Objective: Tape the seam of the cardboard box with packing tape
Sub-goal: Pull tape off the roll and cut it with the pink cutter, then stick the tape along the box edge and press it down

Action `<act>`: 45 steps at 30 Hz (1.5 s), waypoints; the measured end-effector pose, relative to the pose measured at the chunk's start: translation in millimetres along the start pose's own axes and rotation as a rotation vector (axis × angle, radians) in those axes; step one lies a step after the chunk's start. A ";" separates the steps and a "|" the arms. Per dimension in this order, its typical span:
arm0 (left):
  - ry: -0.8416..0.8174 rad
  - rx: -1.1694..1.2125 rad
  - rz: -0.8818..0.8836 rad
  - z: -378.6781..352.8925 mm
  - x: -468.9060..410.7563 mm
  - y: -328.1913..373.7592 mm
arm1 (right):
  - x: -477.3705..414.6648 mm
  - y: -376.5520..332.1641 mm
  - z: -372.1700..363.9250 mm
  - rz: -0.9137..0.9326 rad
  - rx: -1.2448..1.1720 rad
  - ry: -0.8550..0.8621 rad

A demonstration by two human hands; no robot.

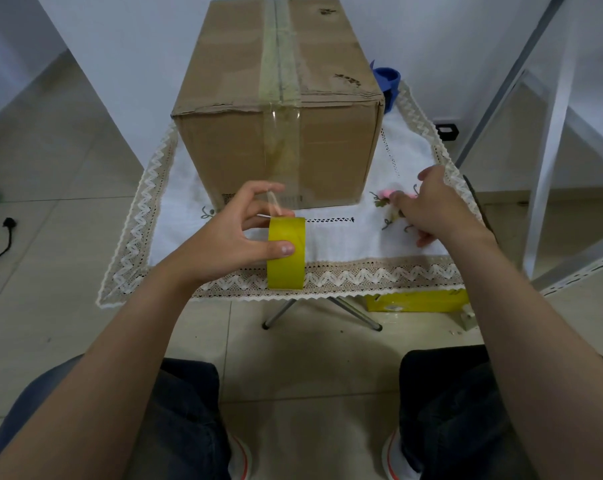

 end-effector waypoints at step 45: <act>0.446 0.625 0.251 -44.0 -35.2 9.6 | 37.0 -35.1 27.6 0.318 0.194 0.423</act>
Point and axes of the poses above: each hand's wrist, its own x-axis away from the middle knuckle, its own z-axis out of the back of the hand, y = z × x, the point moved 1 cm from there along -x, towards the middle knuckle, and after that the axes turned 13 degrees about z, right-handed, at the moved point
